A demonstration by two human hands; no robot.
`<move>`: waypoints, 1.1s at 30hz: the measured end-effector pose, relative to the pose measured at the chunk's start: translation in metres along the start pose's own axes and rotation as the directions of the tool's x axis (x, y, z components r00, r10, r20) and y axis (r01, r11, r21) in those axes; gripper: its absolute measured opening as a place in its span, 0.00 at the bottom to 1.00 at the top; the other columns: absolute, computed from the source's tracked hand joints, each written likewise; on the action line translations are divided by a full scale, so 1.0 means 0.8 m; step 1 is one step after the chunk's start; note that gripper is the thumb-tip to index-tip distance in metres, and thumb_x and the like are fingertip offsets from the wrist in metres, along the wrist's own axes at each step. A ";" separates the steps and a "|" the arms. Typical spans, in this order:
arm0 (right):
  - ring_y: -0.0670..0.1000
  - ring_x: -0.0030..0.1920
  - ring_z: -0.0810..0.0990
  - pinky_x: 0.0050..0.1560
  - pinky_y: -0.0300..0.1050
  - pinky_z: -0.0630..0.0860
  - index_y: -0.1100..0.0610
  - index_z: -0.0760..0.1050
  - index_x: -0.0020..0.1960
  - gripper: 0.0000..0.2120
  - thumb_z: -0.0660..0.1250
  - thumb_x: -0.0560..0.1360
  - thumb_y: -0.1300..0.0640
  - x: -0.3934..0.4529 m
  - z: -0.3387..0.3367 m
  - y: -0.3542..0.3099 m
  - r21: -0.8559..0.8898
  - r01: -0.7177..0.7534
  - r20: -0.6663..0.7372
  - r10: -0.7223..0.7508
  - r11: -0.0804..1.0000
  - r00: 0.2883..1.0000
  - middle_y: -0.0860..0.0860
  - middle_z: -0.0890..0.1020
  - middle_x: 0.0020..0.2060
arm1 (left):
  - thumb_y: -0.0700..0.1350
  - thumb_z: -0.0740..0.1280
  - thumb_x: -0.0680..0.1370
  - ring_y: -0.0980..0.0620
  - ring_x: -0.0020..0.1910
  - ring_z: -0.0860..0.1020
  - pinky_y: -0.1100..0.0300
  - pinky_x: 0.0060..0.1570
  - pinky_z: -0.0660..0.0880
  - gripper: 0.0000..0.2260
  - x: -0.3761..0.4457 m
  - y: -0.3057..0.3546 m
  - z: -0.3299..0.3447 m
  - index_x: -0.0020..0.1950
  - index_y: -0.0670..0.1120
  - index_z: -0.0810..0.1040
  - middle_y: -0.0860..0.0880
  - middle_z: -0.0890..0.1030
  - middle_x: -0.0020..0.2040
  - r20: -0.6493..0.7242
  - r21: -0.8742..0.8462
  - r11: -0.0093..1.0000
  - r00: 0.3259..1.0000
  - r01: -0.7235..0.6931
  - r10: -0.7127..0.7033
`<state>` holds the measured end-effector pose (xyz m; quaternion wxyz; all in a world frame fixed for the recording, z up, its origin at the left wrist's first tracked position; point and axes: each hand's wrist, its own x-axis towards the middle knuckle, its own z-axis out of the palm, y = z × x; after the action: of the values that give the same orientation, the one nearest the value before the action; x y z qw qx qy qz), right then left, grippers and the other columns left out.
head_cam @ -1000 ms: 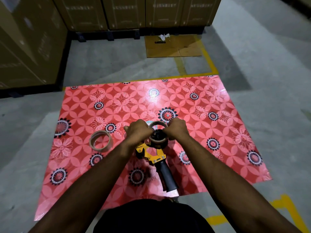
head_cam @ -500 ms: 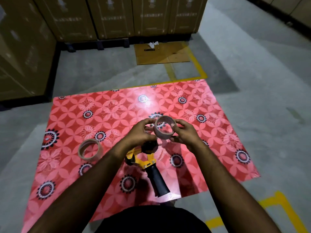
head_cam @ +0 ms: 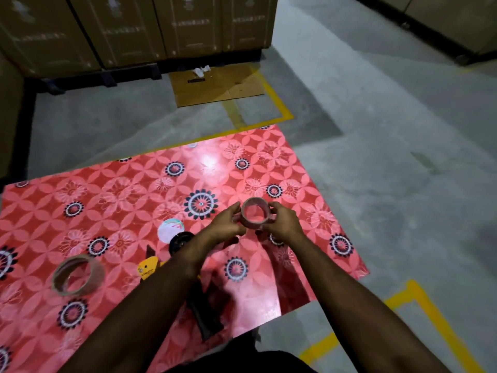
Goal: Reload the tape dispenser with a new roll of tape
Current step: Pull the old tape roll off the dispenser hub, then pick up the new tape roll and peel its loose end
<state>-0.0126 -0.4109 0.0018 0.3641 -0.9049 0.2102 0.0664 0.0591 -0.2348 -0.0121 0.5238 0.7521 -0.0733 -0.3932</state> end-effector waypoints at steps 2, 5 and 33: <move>0.56 0.56 0.83 0.56 0.47 0.79 0.56 0.76 0.66 0.31 0.80 0.65 0.56 0.003 -0.001 0.006 0.014 0.027 0.030 -0.027 1.000 0.999 0.54 0.85 0.57 | 0.28 0.65 0.71 0.57 0.46 0.79 0.56 0.37 0.75 0.41 0.004 -0.005 0.006 0.81 0.48 0.55 0.49 0.74 0.69 -0.014 -0.044 0.999 1.000 0.024 -0.025; 0.53 0.54 0.82 0.55 0.44 0.77 0.57 0.76 0.67 0.29 0.78 0.67 0.57 0.003 -0.009 0.003 0.048 0.071 0.018 -0.072 0.996 0.997 0.54 0.84 0.58 | 0.34 0.67 0.66 0.47 0.58 0.79 0.53 0.39 0.74 0.41 -0.006 -0.013 0.006 0.79 0.48 0.61 0.41 0.70 0.74 -0.079 -0.145 0.989 0.996 0.025 -0.037; 0.45 0.42 0.82 0.43 0.25 0.72 0.56 0.78 0.63 0.21 0.73 0.71 0.64 -0.157 0.275 -0.259 0.246 0.437 0.356 -0.500 0.865 0.789 0.49 0.83 0.54 | 0.45 0.72 0.66 0.50 0.47 0.79 0.55 0.54 0.75 0.21 -0.350 -0.247 -0.214 0.59 0.52 0.78 0.48 0.81 0.51 -0.645 -0.255 0.955 0.763 -0.151 -0.052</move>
<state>-0.0298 -0.0839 0.0068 0.4717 -0.8642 -0.0977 0.1452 -0.0769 0.1234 -0.0112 0.6325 0.7530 0.1498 -0.1029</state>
